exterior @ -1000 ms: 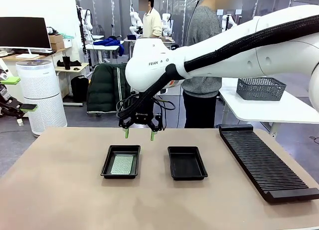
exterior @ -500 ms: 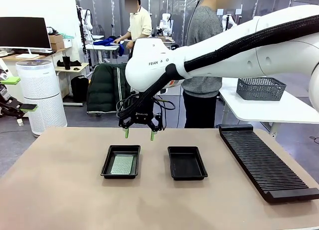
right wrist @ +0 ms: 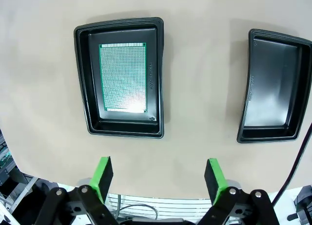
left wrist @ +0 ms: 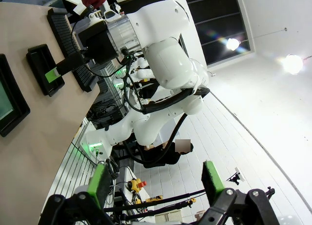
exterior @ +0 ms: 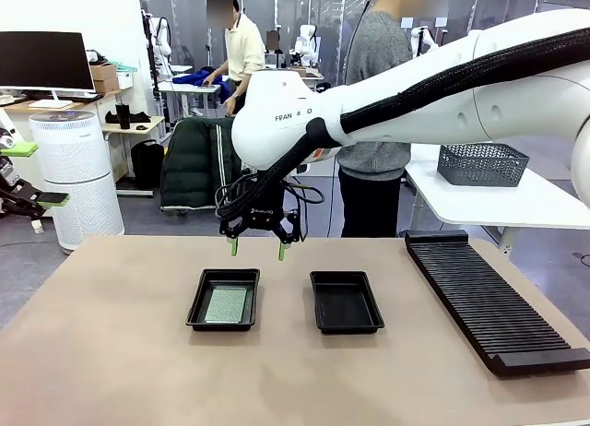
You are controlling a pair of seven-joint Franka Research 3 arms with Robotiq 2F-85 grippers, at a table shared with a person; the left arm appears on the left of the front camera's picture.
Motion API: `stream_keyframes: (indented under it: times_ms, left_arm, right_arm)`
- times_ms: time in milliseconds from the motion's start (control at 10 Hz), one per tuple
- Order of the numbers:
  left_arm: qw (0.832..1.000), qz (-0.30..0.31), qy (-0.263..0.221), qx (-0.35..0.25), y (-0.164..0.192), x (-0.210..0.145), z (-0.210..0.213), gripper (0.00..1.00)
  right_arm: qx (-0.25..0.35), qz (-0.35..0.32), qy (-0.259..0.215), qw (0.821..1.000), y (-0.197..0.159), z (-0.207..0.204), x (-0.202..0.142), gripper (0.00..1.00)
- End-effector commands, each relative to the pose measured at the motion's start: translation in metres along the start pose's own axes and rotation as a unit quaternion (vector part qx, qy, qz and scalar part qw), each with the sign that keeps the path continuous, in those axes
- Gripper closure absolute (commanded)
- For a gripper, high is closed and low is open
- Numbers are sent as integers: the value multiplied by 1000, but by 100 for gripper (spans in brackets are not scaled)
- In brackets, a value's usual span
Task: Inspect and transfer BCBs to ESD trays.
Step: Pick up the ESD tray and place it on the left side of the table.
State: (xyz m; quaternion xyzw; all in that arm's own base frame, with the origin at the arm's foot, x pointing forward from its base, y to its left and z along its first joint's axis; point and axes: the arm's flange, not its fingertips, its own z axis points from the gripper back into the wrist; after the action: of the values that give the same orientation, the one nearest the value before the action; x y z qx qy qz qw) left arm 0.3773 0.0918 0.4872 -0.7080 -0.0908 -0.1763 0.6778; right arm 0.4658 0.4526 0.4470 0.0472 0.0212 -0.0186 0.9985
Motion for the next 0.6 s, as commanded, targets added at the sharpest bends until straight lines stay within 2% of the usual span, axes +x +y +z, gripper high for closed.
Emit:
stream_keyframes:
  times_ms: [0,100,500]
  left_arm:
    - [1000,-1,-1,0,-2,0,1,0]
    - [1000,0,0,0,0,0,0,0]
    - [992,23,-42,118,-15,13,-34,0]
  right_arm:
    - [-2,0,0,1000,0,0,-1,0]
    - [0,0,0,1000,0,0,0,0]
    - [74,3,-11,997,-42,21,-29,0]
